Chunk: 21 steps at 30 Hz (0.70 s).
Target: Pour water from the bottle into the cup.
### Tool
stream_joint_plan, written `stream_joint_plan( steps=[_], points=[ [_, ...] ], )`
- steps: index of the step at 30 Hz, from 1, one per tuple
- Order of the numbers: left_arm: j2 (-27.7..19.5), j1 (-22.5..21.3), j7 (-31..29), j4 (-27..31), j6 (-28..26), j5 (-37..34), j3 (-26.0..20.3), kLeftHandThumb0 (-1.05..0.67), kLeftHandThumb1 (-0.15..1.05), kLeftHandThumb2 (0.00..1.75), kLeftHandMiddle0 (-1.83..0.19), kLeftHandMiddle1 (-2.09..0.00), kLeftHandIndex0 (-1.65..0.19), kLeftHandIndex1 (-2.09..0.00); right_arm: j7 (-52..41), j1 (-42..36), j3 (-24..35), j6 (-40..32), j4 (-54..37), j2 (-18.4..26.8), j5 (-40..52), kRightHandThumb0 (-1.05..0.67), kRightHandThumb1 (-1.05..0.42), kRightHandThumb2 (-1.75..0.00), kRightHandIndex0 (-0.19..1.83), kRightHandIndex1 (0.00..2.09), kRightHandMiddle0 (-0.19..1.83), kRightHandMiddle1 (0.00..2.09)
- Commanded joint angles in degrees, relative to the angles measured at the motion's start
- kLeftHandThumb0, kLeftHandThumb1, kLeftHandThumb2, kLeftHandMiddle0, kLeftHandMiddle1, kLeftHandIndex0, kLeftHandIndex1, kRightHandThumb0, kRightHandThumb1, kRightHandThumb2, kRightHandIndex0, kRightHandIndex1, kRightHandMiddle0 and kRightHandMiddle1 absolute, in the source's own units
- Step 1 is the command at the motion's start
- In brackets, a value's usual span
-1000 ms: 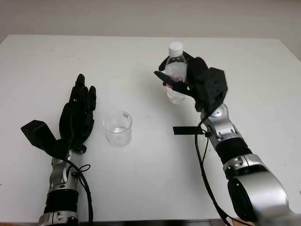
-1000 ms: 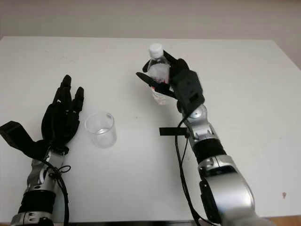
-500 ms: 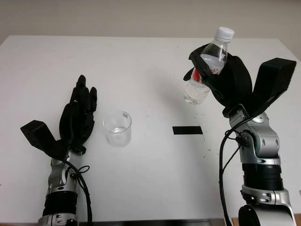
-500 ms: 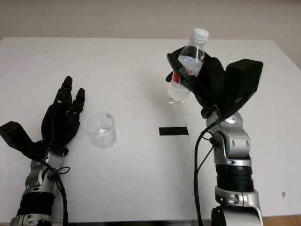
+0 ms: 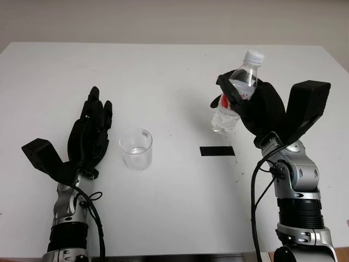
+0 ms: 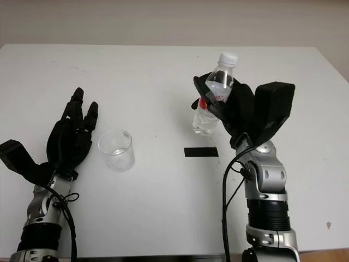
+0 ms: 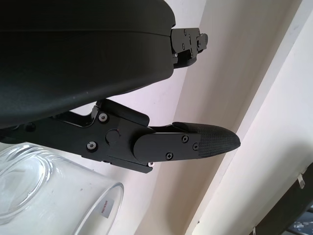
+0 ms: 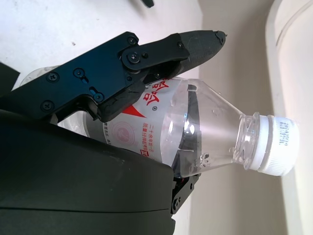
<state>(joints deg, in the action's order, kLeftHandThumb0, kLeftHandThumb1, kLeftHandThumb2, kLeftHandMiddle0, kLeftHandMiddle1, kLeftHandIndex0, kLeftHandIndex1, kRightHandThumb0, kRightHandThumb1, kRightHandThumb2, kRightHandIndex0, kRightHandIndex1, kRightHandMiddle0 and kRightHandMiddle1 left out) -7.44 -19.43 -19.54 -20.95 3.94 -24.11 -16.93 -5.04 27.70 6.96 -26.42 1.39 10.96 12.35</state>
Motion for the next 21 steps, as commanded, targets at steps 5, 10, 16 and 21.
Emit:
stream_joint_plan(
  steps=[5,10,16,21],
  points=[
    [-0.3,0.8,0.2,1.3,-0.3,-0.1,-0.2,-0.69,1.05,0.38,0.09,-0.06,0.09,-0.06,-1.5,-1.1,-1.2,-0.6,-0.2,-0.1,-0.8,-0.38,-1.05,-0.39,1.62,2.09,1.23,2.09],
    [-0.4,0.9,0.2,1.4,-0.6,-0.2,-0.3,-0.69,1.05,0.37,0.09,-0.05,0.08,-0.06,-2.6,-4.0,-3.7,-0.5,-2.3,0.3,-3.0,-0.38,-1.05,-0.39,1.63,2.09,1.24,2.09],
    [-0.5,1.0,-0.3,1.4,-0.6,-0.3,-0.3,-0.68,1.05,0.39,0.1,-0.05,0.09,-0.05,-2.8,-7.7,-6.2,1.0,-4.3,0.4,-6.5,-0.41,-1.05,-0.37,1.62,2.09,1.23,2.09],
    [-0.3,1.1,0.3,1.6,-0.6,0.0,-0.2,-0.69,1.05,0.38,0.09,-0.06,0.08,-0.06,-2.8,-8.9,-6.4,1.2,-4.1,-0.2,-7.3,-0.42,-1.05,-0.36,1.64,2.09,1.22,2.09]
  ],
)
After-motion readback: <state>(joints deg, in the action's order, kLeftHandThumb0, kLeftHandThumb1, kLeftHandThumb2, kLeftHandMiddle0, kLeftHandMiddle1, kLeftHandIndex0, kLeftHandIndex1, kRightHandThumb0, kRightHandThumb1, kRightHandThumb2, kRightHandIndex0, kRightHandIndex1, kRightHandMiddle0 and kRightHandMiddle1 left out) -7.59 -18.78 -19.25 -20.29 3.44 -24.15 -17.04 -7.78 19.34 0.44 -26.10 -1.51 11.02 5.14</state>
